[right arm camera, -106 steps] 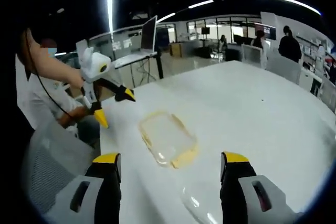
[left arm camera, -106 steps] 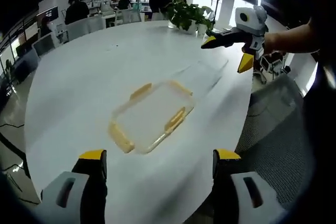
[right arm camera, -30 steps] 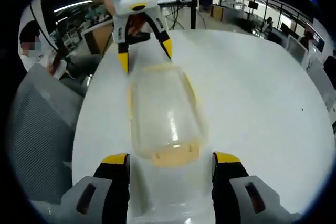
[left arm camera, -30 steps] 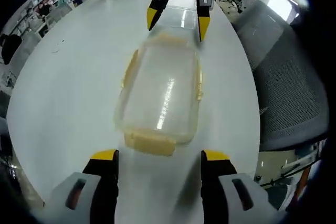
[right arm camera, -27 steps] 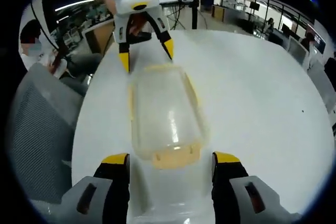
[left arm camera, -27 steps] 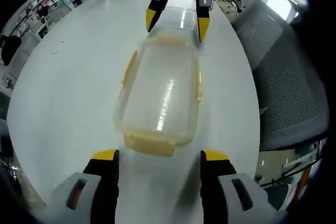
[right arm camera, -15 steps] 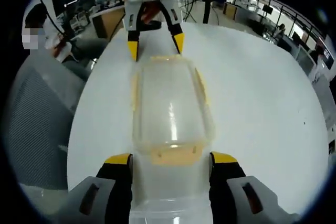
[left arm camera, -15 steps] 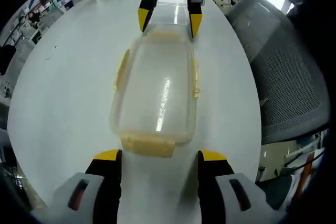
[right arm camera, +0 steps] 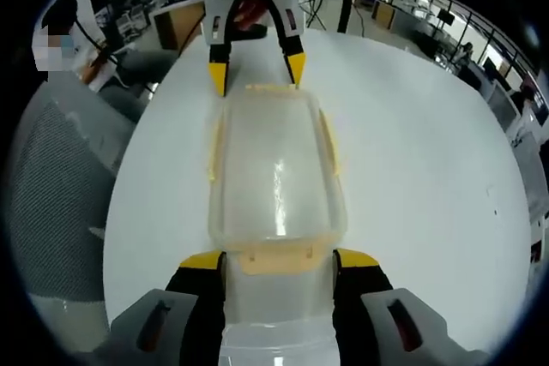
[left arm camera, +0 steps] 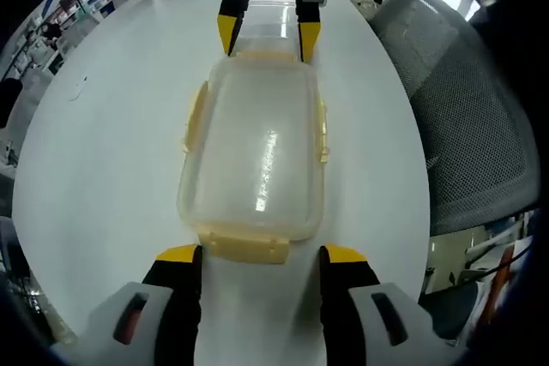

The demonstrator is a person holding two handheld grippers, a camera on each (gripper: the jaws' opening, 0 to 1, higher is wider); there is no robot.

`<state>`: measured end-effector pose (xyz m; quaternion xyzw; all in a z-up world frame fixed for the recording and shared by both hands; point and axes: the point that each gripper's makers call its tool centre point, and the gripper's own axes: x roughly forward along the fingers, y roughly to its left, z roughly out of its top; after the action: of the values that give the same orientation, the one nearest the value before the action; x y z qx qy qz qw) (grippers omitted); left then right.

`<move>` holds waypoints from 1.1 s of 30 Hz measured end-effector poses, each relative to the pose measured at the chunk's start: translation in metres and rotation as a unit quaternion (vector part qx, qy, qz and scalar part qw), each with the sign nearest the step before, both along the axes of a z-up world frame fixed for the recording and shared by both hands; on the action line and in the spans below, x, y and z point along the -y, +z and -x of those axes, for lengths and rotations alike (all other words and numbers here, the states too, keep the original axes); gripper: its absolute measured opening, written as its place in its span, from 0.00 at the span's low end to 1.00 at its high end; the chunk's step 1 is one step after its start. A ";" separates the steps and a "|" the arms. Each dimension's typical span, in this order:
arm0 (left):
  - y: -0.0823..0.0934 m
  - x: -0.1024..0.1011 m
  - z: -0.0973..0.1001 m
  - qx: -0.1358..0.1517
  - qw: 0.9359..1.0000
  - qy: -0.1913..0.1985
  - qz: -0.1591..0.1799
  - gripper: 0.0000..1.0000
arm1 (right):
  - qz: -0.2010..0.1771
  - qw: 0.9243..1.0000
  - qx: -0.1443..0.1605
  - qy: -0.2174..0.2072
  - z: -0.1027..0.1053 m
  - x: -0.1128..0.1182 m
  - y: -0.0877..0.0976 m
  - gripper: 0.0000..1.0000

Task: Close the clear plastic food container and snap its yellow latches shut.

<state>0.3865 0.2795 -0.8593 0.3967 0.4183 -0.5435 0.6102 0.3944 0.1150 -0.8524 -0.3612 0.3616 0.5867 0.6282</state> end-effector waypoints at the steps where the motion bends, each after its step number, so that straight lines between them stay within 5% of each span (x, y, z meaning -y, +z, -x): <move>1: 0.000 0.000 0.000 0.000 1.000 0.000 0.000 0.54 | 0.002 1.000 0.000 0.001 0.001 0.000 0.000 0.48; 9: 0.000 0.003 -0.001 -0.002 1.000 -0.001 -0.005 0.52 | 0.038 0.999 0.012 0.024 0.001 0.001 -0.005 0.40; 13: 0.000 0.004 0.000 -0.010 1.000 -0.004 -0.009 0.43 | 0.057 0.998 0.005 0.032 0.004 0.000 -0.009 0.40; 33: 0.001 0.004 -0.002 -0.011 1.000 -0.014 -0.012 0.38 | 0.070 0.997 -0.013 0.026 0.004 0.000 -0.010 0.38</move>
<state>0.3890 0.2759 -0.8581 0.4039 0.4259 -0.5513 0.5929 0.3904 0.1146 -0.8622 -0.4063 0.4005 0.5808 0.5807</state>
